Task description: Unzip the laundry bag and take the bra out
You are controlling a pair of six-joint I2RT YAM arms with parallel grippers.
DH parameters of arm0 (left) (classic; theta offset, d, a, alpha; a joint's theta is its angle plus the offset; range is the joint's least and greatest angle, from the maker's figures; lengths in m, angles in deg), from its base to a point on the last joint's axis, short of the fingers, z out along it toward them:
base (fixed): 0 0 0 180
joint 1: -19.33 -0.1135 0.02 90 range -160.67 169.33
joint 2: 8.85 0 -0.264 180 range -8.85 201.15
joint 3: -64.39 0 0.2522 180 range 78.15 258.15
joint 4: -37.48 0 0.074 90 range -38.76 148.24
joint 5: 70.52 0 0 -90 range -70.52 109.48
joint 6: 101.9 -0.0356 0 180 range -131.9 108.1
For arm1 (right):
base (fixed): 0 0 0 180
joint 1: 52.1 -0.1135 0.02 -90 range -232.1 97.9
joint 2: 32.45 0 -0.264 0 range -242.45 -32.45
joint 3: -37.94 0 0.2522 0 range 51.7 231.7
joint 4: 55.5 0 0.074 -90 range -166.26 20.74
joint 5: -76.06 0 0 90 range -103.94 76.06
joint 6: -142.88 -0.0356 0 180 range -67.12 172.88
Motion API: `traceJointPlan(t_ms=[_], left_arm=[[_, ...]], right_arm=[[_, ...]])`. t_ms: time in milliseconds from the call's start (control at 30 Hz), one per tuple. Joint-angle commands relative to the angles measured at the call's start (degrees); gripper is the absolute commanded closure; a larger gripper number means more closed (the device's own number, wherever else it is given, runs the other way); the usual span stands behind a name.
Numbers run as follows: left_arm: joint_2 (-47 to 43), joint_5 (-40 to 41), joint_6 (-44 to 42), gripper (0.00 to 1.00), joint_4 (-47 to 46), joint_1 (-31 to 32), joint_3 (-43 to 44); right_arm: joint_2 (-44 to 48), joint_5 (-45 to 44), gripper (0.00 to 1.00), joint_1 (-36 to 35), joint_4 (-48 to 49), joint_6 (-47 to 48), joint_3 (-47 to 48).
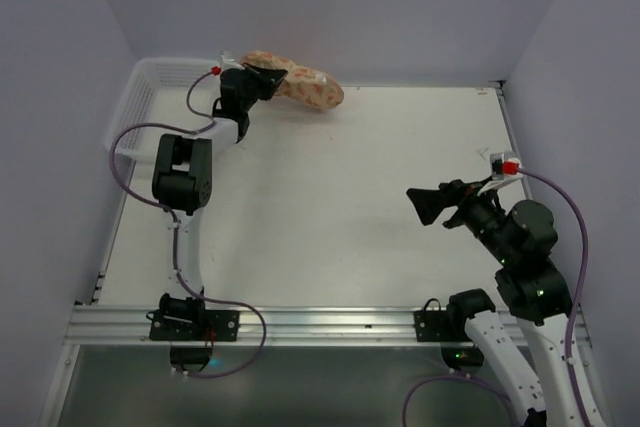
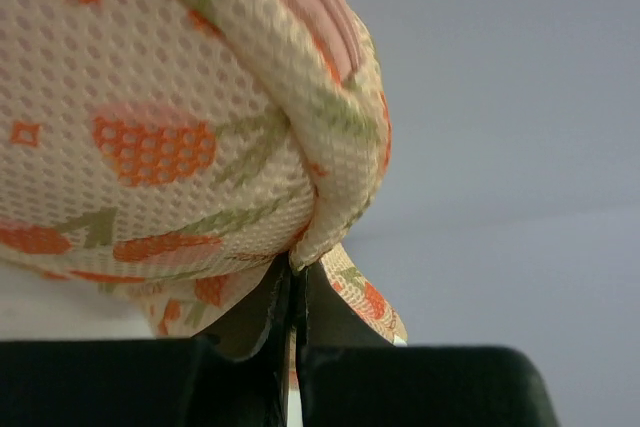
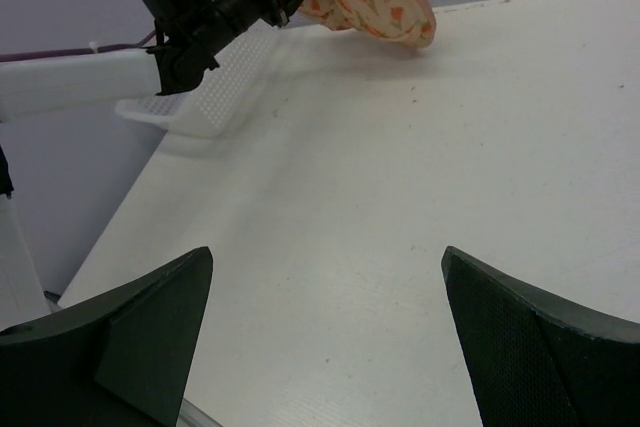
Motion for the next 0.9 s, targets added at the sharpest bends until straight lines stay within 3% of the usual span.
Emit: traceJointPlan(t_ms=[0,200,333,433,467,500,533,600,667,800,867], left_arm=[[-10.47,-10.94,-0.97,1.00,-6.84,5.38,-4.08],[-18.91,-21.21,-4.23,1.00,-9.65,15.49,-15.85],[-22.08,-24.47,-4.76,1.00,-18.94,21.21,-26.92],[-24.98,-23.70,-4.58,0.84,-23.79,23.41,-39.30],[-26.03,-22.82,-4.50,0.65,-24.24,23.41,-42.73],[-28.31,-20.73,-4.32,0.55,-25.46,23.33,-50.16],[-29.63,-19.66,-4.50,0.35,-25.48,23.24,-53.80],[-35.06,-16.16,-5.46,0.19,-21.64,23.06,-62.23],[-39.29,-14.38,-7.65,0.13,-15.58,23.06,-65.08],[-53.42,-6.15,-16.51,0.09,7.67,23.24,-66.67],[-56.70,-3.58,-20.03,0.09,13.87,23.24,-65.45]], right_arm=[[2.15,-0.83,0.01,-0.15,-1.73,0.78,2.06],[6.63,-4.96,0.01,-0.15,-3.58,-1.16,1.27],[8.75,-5.23,0.01,-0.06,-4.46,-0.98,0.04],[9.89,-3.22,0.01,-0.15,-4.20,-0.46,-2.15],[9.89,-2.86,0.01,-0.15,-3.67,-0.63,-2.94],[9.63,-2.85,0.01,-0.15,-3.06,-1.15,-4.60],[9.11,-2.68,0.01,-0.15,-2.53,-2.03,-5.32],[6.31,-0.32,0.01,-0.15,-1.48,-2.65,-6.98],[3.58,2.58,0.01,-0.15,-0.68,-3.61,-7.69],[-3.01,4.18,0.01,-0.76,0.55,-4.06,-9.88],[-4.43,3.22,0.01,-1.55,1.52,-4.32,-11.12]])
